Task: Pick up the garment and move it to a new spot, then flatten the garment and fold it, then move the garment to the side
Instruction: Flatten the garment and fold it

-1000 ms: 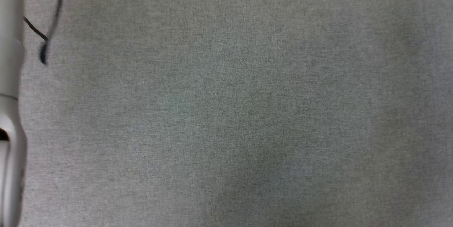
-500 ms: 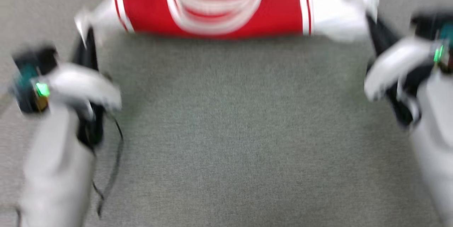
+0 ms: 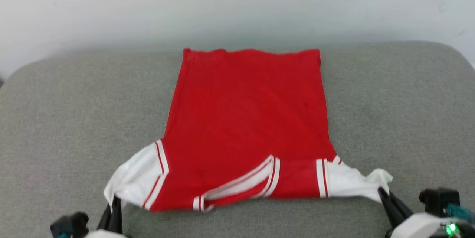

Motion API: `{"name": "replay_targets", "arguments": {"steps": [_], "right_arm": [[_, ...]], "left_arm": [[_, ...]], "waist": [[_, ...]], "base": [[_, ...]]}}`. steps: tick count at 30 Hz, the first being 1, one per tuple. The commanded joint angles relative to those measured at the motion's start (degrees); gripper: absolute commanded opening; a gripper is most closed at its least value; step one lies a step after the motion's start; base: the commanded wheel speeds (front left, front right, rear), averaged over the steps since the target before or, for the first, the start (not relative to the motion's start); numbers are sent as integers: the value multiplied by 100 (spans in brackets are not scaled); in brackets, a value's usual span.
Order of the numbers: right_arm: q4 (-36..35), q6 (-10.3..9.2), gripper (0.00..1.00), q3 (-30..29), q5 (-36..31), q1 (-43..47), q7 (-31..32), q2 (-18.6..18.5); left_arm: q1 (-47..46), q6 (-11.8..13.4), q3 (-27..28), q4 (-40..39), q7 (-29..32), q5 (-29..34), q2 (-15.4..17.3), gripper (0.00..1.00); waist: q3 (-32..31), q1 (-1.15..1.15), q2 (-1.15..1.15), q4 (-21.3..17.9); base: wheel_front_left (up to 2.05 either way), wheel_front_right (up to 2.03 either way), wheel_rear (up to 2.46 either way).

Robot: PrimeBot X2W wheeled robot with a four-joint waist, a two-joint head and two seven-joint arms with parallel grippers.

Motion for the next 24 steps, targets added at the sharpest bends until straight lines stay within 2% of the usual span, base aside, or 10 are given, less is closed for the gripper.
{"name": "replay_targets", "arguments": {"steps": [1, 8, 9, 10, 11, 19, 24], "right_arm": [[-295, -4, 0, -115, -81, 358, 113, 126], [-1171, -4, 0, -372, -666, 1467, 800, 320], [-1246, -4, 19, -369, -695, 1544, 905, 347], [-1327, -4, 45, -376, -698, 1598, 972, 398], [-1402, -4, 100, -394, -729, 1605, 1026, 404], [-1801, -3, 100, -709, -434, 912, 1058, 468], [-1185, -3, 100, -1098, -265, -532, 947, 380]], "left_arm": [[334, 113, 17, -197, 94, -23, 15, 0], [1341, 519, -108, -1040, 448, 80, 27, 0], [1399, 545, -131, -1116, 463, 92, 32, 0], [1436, 569, -161, -1214, 475, 129, 39, 0], [1449, 570, -194, -1298, 464, 178, 54, 0], [1224, 671, -378, -1808, 567, 387, 117, 0], [974, 772, -431, -2143, 610, 663, 263, 0]], "waist": [[-198, 2, 0, -34], [-391, 2, 0, -20], [-395, 2, 0, -12], [-399, 2, 0, -5], [-400, 2, 0, 5], [-319, 2, 0, 177], [138, 2, 0, 322]], "base": [[0, 0, 0], [0, 0, 0], [0, 0, 0], [0, 0, 0], [0, 0, 0], [0, 0, 0], [0, 0, 0]]}}
